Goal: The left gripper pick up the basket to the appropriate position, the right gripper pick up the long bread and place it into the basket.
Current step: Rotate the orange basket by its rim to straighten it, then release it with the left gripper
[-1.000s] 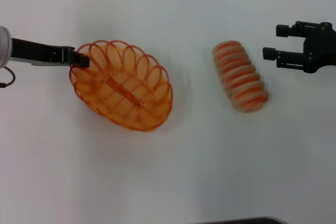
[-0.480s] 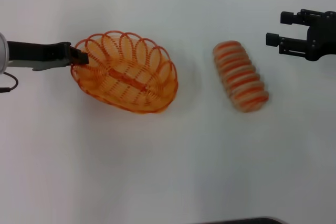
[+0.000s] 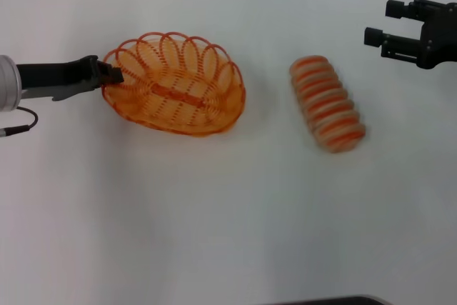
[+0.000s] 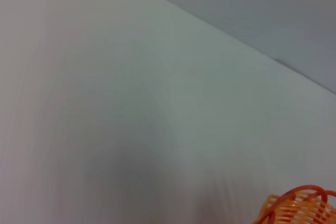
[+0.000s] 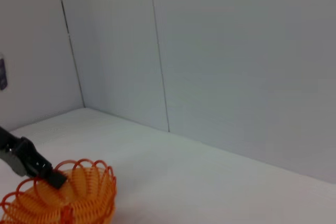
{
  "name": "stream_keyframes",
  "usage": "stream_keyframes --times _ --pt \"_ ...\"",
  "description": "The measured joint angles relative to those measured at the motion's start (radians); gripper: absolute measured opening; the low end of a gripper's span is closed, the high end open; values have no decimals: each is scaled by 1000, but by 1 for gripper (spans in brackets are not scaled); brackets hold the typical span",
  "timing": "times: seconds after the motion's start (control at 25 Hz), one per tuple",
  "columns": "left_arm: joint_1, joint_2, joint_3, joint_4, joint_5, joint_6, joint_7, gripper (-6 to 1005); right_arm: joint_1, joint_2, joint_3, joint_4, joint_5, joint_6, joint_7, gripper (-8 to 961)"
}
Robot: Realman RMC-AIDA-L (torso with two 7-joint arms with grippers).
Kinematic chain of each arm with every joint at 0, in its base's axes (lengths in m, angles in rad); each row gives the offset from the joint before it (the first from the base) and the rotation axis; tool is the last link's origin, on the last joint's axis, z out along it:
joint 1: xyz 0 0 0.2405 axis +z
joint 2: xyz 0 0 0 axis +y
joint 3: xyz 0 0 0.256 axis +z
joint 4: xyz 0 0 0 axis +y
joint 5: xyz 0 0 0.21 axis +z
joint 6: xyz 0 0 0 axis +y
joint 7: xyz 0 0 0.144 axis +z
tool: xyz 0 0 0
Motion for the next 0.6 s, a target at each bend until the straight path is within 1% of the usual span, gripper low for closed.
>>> stream_keyframes --times 0.24,0.6 --pt "32 -1 13 6 -4 -50 -34 97 -1 2 2 3 18 14 0 733" --pt "44 -1 19 5 -41 -84 -61 98 2 2 8 2 32 31 5 732"
